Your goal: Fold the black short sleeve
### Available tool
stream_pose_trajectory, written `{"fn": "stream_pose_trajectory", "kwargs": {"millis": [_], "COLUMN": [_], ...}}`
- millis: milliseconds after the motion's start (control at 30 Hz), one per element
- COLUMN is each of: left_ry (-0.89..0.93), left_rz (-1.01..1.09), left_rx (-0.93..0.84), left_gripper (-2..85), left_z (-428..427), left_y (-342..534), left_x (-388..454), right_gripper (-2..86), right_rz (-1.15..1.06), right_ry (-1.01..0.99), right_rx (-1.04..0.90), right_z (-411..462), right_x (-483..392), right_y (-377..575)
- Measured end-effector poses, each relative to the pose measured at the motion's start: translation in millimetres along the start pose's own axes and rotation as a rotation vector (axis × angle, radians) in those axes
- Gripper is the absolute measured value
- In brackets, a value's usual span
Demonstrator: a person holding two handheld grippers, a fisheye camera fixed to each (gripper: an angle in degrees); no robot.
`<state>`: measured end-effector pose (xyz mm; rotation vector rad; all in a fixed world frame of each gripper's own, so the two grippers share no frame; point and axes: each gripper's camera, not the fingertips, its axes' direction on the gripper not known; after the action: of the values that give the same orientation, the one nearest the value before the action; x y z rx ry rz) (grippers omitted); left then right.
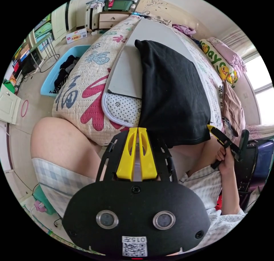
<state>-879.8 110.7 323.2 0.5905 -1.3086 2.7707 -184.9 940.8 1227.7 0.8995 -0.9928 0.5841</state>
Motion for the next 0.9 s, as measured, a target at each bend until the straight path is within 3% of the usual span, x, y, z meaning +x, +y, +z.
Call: {"fn": "stream_pose_trajectory", "kwargs": {"millis": [133, 267, 433, 533, 667, 900], "left_ry": [-0.096, 0.044, 0.278, 0.454, 0.39, 0.274], "left_rz": [-0.088, -0.175, -0.047, -0.088, -0.14, -0.123], "left_rx": [-0.029, 0.039, 0.062, 0.079, 0.083, 0.074], "left_gripper": [-0.7, 0.2, 8.0, 8.6, 1.5, -0.7], "left_z": [11.5, 10.5, 22.1, 42.5, 59.1, 58.5], "left_y": [9.8, 20.1, 23.7, 26.1, 30.5, 33.4], "left_x": [-15.5, -41.6, -41.3, -52.7, -60.5, -64.4], "right_gripper": [3.0, 3.1, 3.5, 3.6, 3.6, 3.0], "right_rz": [0.044, 0.019, 0.022, 0.037, 0.037, 0.027], "right_ry": [-0.042, -0.003, -0.005, -0.024, -0.033, -0.014], "right_rx": [0.002, 0.005, 0.015, 0.013, 0.014, 0.015], "right_z": [1.7, 4.0, 5.1, 5.6, 5.8, 7.1], "right_x": [7.9, 0.6, -0.9, 0.9, -0.2, -7.5], "right_y": [0.7, 1.9, 4.7, 5.2, 7.1, 10.1]}}
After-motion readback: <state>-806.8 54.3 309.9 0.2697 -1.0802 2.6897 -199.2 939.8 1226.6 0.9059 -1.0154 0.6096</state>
